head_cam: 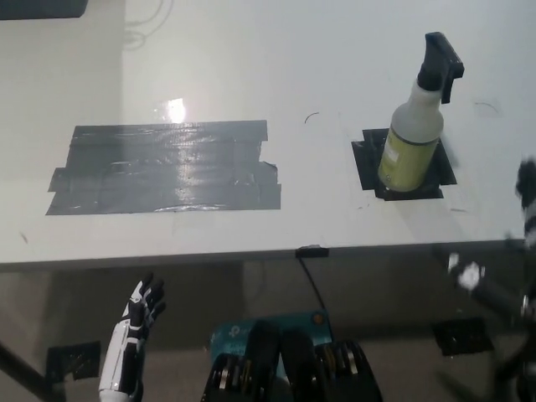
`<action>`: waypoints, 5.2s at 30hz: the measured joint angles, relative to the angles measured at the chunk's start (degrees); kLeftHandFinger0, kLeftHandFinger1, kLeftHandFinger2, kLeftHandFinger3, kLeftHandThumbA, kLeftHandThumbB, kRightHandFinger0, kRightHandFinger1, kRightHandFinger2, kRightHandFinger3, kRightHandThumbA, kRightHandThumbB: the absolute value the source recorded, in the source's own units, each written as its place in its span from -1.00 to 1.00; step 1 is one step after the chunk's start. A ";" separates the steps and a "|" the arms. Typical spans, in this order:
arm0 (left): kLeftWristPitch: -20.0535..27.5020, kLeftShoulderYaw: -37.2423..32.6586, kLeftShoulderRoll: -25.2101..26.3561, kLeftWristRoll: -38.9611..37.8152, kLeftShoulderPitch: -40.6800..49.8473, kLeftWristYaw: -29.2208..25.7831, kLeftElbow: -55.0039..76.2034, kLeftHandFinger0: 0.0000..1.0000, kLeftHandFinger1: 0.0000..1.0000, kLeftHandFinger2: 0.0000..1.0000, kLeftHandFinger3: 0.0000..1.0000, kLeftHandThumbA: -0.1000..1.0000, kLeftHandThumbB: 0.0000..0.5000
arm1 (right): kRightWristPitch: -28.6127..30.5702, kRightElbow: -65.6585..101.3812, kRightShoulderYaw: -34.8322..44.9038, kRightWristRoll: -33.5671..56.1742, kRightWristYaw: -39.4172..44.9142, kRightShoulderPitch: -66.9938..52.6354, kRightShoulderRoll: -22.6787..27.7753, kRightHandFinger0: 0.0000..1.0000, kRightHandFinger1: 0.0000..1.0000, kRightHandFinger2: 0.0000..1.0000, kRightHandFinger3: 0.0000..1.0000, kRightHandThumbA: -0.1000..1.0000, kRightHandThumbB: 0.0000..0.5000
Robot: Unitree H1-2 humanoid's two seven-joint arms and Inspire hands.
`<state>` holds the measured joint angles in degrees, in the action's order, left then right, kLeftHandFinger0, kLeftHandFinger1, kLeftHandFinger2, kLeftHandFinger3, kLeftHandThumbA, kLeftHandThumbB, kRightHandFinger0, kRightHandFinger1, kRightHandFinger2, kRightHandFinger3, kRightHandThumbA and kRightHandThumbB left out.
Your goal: A spray bottle is kept on the black marked spot on the table infront of the robot and the robot extends its right arm to pick it up and hands it to a person
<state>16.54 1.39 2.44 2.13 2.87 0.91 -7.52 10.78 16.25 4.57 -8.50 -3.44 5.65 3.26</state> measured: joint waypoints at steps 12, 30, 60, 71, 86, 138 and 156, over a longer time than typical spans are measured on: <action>1.07 -0.66 0.00 0.67 0.14 0.02 -0.01 1.00 1.00 1.00 1.00 1.00 0.29 | -11.37 -15.05 1.98 -1.00 -0.11 17.24 2.41 1.00 1.00 1.00 1.00 0.99 0.42; 2.02 -1.06 -0.08 1.14 -0.02 0.02 -0.02 1.00 1.00 1.00 1.00 1.00 0.31 | -16.17 -39.71 -0.28 -0.89 -0.12 29.89 2.90 1.00 1.00 1.00 1.00 0.92 0.84; 2.05 -1.41 -0.02 1.08 -0.52 0.17 -0.08 1.00 1.00 1.00 1.00 1.00 0.27 | -13.73 -56.09 1.99 1.57 -8.03 39.31 1.81 -0.90 -0.09 0.66 0.81 -1.00 -0.54; 2.04 -1.58 0.10 1.10 -1.21 0.18 -0.89 1.00 1.00 1.00 1.00 1.00 0.26 | -25.37 -39.72 2.30 8.43 -2.14 38.33 -2.37 -1.00 -0.06 0.75 0.80 -1.00 -0.42; 2.06 -2.68 0.20 1.39 -2.41 0.20 -0.91 1.00 1.00 1.00 1.00 1.00 0.16 | -35.19 -46.67 -0.33 14.36 4.31 42.86 -7.14 -1.00 -0.05 0.74 0.76 -1.00 -0.44; 2.01 -4.26 1.30 2.63 -3.03 0.23 -1.08 0.87 1.00 1.00 1.00 1.00 0.16 | -36.23 -14.15 0.71 21.08 14.89 25.99 2.43 1.00 1.00 1.00 1.00 0.73 0.87; 1.98 -4.35 1.61 2.68 -0.97 0.24 -1.08 1.00 1.00 1.00 1.00 1.00 0.38 | -24.39 -0.02 -0.33 17.98 15.16 -8.71 4.96 1.00 1.00 1.00 1.00 1.00 0.55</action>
<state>18.52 -2.95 4.05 4.80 1.90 1.15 -8.61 -13.61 16.23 4.24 9.47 11.72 -3.06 8.21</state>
